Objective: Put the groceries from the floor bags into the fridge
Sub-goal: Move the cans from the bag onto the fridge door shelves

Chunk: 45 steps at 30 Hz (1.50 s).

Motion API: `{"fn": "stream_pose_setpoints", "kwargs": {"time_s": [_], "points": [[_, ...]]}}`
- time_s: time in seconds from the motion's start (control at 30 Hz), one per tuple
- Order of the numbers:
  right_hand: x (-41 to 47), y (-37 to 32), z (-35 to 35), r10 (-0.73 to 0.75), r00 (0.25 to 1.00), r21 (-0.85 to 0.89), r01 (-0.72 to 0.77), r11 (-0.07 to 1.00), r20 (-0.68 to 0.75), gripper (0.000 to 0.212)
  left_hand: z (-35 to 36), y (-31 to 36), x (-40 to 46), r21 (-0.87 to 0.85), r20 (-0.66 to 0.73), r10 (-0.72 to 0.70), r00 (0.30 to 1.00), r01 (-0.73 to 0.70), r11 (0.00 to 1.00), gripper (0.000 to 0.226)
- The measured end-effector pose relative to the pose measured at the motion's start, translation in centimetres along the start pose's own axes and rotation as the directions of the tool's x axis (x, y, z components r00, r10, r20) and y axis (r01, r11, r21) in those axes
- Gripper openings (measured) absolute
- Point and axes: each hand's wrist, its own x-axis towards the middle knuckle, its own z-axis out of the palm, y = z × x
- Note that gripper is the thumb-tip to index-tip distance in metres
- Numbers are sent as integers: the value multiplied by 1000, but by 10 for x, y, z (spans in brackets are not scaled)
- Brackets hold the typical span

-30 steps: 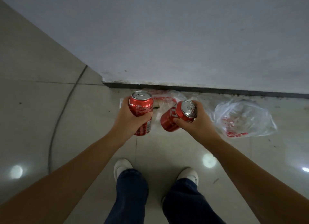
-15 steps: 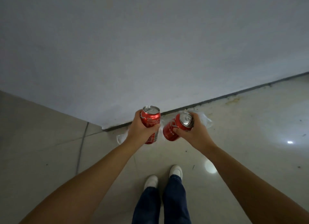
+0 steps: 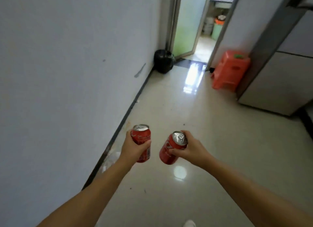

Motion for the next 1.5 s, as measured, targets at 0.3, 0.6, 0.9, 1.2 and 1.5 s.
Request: {"fn": "stream_pose_setpoints", "kwargs": {"time_s": [0.3, 0.6, 0.9, 1.2, 1.5], "points": [[-124, 127, -229, 156, 915, 99, -128, 987, -372, 59, 275, 76, -47, 22, 425, 69, 903, -86, 996, 50], [-172, 207, -381, 217, 791, 174, -141, 975, -572, 49, 460, 149, -70, -1, 586, 118, 801, -145, 989, 51], [-92, 239, -532, 165, 745, 194, -50, 980, -646, 49, 607, 243, 26, -52, 632, 262, 729, -298, 953, 61], [-10, 241, -736, 125, 543, 160, 18, 987, -831, 48, 776, 394, 126, -189, 694, 407, 593, -396, 899, 65], [45, 303, -920, 99, 478, 66, -84, 994, -873, 48, 972, 473, 189, -240, 787, 434, 439, -431, 870, 60]]}}
